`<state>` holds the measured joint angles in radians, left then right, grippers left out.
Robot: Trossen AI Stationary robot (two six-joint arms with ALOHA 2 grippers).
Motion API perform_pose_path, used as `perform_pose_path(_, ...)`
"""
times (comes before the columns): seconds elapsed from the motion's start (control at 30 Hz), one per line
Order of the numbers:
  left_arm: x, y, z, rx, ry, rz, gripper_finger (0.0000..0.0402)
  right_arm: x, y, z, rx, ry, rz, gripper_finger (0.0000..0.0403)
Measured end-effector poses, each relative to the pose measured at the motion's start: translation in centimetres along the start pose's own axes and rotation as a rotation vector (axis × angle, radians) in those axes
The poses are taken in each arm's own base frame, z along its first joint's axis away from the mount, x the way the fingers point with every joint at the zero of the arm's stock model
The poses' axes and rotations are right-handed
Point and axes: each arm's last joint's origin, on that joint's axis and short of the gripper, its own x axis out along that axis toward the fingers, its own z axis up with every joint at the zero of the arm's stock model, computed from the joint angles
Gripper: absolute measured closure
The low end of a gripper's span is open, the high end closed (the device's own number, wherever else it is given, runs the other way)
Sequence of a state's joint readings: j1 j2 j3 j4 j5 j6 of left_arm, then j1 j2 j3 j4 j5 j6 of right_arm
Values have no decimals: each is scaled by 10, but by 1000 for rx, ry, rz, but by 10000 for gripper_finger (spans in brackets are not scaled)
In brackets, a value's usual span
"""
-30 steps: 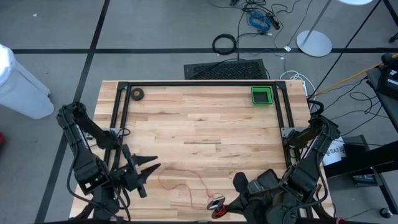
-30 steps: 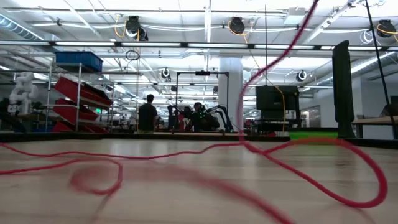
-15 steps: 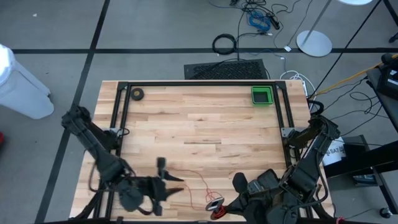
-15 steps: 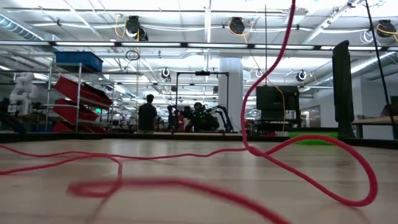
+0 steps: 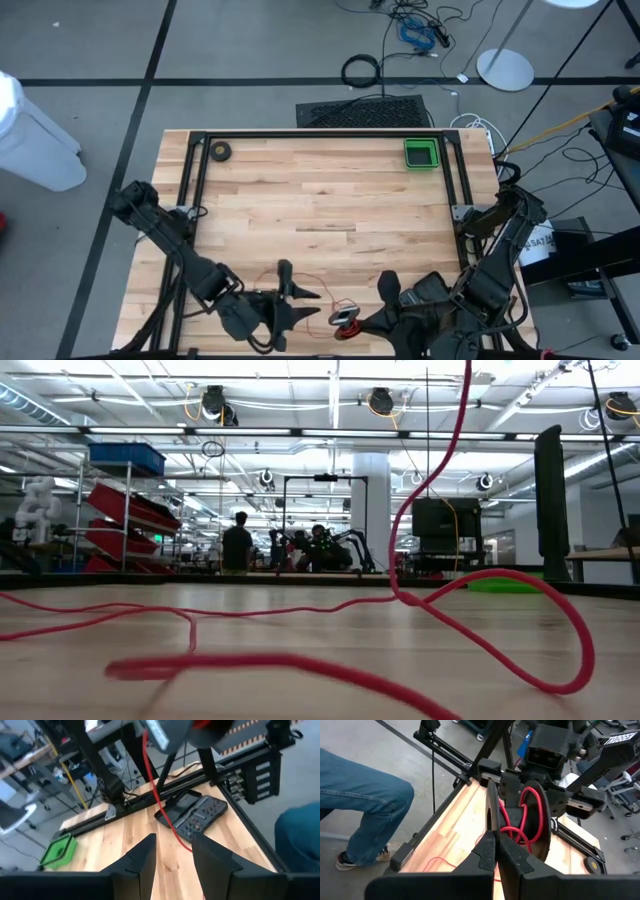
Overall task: Coil cords
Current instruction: Uncoil the red wire on the black spool
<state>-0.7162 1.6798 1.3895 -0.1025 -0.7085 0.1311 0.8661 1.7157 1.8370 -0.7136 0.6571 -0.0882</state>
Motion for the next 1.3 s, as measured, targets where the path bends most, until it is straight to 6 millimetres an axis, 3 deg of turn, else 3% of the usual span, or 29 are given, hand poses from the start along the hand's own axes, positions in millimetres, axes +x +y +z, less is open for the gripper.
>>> perform_pose_path(0.23, 15, 5, -7, -143, 28, -60, 264, 0, 0, -1, 20, 12, -6, 403)
perform_pose_path(0.6, 45, -2, -30, -112, 111, -63, 199, 0, 0, -2, 36, 20, -6, 403)
perform_pose_path(1.0, 58, 5, -37, -274, 141, -100, 196, 0, 0, -2, 36, 20, -6, 403)
perform_pose_path(1.3, 71, 4, -48, -275, 177, -132, 196, 0, 0, -2, 39, 21, -5, 403)
